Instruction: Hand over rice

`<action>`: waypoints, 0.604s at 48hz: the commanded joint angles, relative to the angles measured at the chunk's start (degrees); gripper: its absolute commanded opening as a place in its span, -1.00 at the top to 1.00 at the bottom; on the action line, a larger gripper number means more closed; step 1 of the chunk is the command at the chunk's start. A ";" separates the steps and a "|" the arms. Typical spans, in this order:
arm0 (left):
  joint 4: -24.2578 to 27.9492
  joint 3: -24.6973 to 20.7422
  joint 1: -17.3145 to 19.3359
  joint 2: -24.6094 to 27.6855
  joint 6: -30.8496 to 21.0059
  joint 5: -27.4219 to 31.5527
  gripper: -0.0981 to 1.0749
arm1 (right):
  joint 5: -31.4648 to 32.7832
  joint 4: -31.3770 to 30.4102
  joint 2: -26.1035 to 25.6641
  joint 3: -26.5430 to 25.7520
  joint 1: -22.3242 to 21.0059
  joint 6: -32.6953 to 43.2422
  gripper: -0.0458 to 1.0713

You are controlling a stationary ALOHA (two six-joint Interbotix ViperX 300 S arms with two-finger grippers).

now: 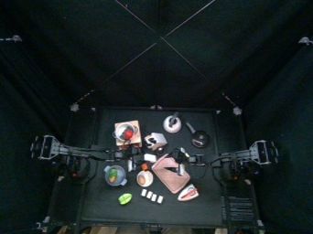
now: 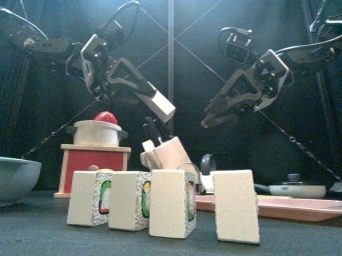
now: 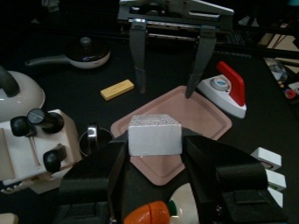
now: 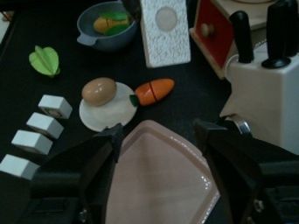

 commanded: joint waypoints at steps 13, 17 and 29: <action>0.79 -5.19 -1.23 2.11 0.09 -0.09 -0.09 | -4.22 -2.64 -0.44 -1.76 0.44 -0.44 -0.91; 1.05 -6.06 -1.93 2.72 0.09 -0.09 -0.09 | -5.27 -3.60 -0.79 -1.85 0.88 -0.35 -0.91; 2.46 -8.53 -3.69 4.48 0.09 1.41 -0.09 | -9.76 -3.60 -1.32 -2.02 0.97 0.00 -0.91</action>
